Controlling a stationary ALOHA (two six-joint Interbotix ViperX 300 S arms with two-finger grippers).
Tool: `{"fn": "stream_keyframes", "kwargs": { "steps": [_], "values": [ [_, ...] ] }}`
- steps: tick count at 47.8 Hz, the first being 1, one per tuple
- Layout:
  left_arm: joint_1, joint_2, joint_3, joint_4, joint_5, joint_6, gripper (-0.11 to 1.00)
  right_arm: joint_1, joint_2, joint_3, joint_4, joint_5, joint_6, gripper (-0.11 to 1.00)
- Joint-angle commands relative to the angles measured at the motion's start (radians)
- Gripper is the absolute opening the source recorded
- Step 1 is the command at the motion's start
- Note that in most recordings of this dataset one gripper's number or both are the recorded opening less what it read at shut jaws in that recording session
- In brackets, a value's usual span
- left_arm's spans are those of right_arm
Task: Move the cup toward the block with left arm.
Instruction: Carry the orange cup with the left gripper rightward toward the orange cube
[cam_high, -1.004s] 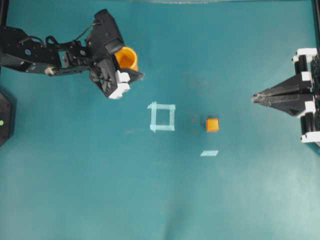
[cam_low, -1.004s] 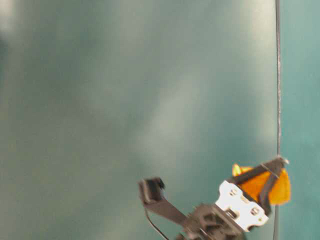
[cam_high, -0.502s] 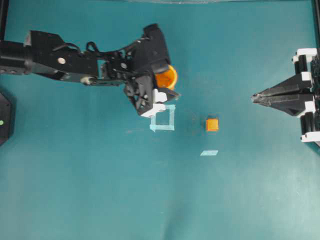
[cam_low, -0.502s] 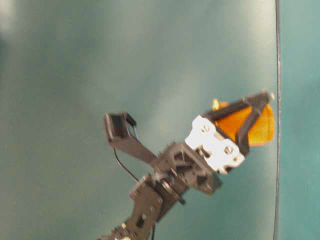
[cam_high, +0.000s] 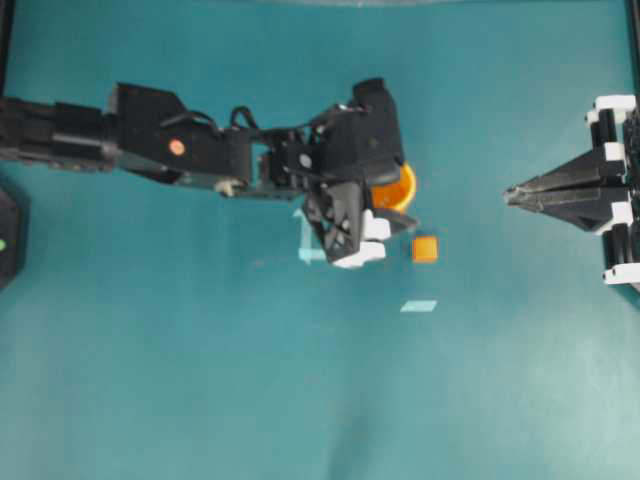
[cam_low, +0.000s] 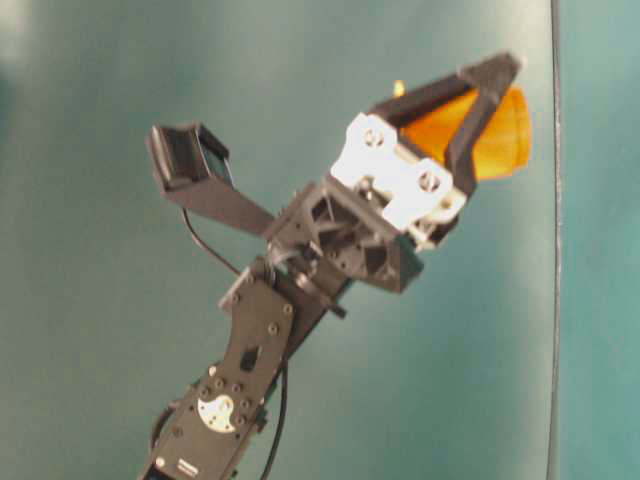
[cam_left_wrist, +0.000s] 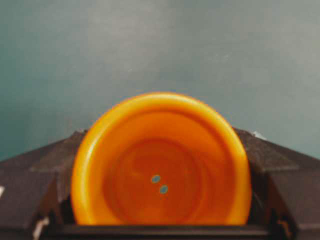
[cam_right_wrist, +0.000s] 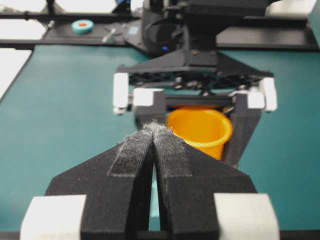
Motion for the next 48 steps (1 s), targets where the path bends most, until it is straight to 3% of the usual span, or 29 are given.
{"fn": "stream_keyframes", "kwargs": {
  "steps": [1,16,32,48],
  "values": [
    [-0.018,0.005,-0.054,0.003,-0.005,0.002,0.63,0.000,-0.002,-0.029,0.000,-0.006,0.002,0.00],
    [-0.043,0.114,-0.175,0.003,0.006,0.003,0.63,0.000,-0.002,-0.029,0.000,-0.005,0.002,0.00],
    [-0.054,0.201,-0.314,0.003,0.092,0.005,0.63,0.002,-0.003,-0.031,0.000,-0.005,0.000,0.00],
    [-0.071,0.235,-0.360,0.005,0.104,0.005,0.63,0.000,-0.003,-0.029,0.000,-0.005,0.000,0.00]
  ]
}}
